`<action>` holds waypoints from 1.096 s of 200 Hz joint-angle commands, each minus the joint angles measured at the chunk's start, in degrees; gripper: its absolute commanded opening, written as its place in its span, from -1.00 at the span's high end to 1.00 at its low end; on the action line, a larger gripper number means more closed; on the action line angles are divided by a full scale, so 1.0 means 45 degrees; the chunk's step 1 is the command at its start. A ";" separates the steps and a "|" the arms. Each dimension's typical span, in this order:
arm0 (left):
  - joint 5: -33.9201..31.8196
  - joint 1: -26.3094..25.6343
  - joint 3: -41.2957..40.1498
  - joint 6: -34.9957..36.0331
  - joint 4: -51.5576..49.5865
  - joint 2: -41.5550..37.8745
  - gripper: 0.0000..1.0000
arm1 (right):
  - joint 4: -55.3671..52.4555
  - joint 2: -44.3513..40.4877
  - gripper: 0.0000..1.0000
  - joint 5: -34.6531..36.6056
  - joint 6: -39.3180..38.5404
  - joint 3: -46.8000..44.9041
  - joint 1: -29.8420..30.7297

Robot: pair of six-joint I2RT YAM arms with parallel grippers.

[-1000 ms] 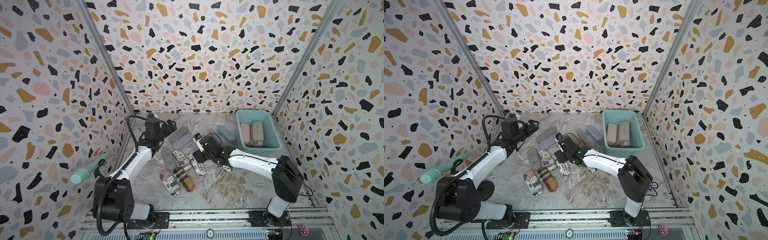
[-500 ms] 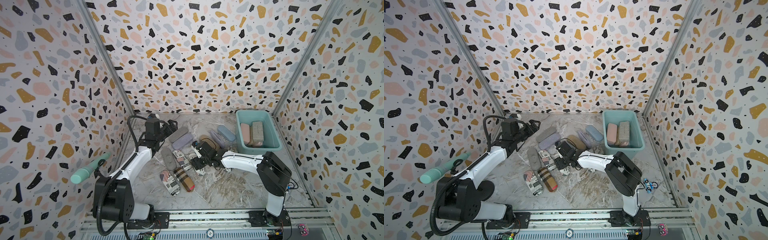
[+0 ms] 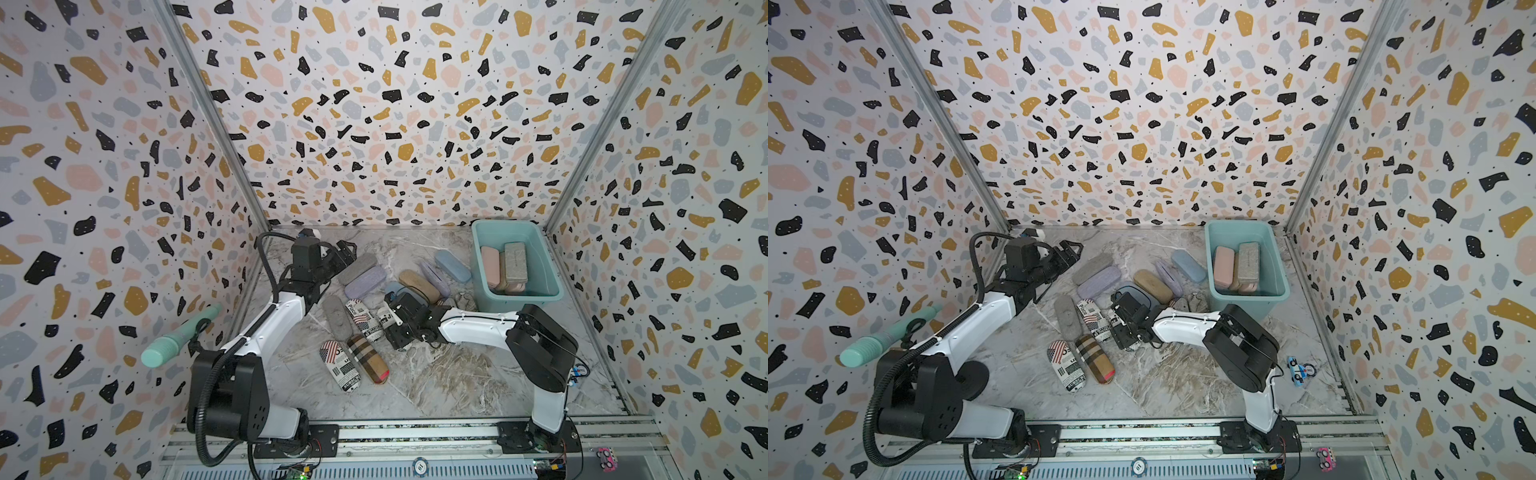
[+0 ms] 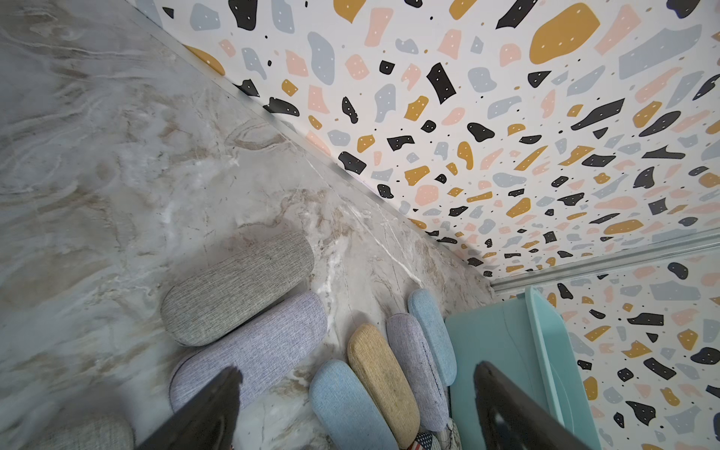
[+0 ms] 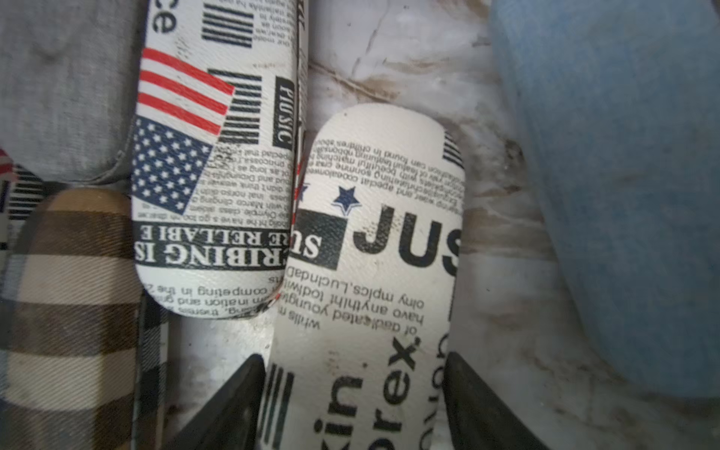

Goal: Put the glasses cases into the storage boxes
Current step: Pick up the glasses case at the center of the board.

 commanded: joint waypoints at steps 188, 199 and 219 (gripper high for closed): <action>0.0344 0.0052 -0.0118 -0.0065 0.0584 0.0181 -0.87 | 0.1101 -0.0505 -0.33 0.1226 0.0005 -0.1002 -0.0001; 0.0355 0.0052 -0.0117 -0.0067 0.0569 0.0178 -0.87 | 0.1106 -0.0628 -0.33 0.1310 -0.0021 -0.0987 -0.0004; 0.0360 0.0052 -0.0117 -0.0060 0.0584 0.0182 -0.87 | 0.1111 -0.0881 -0.33 0.1492 -0.0069 -0.1022 -0.0001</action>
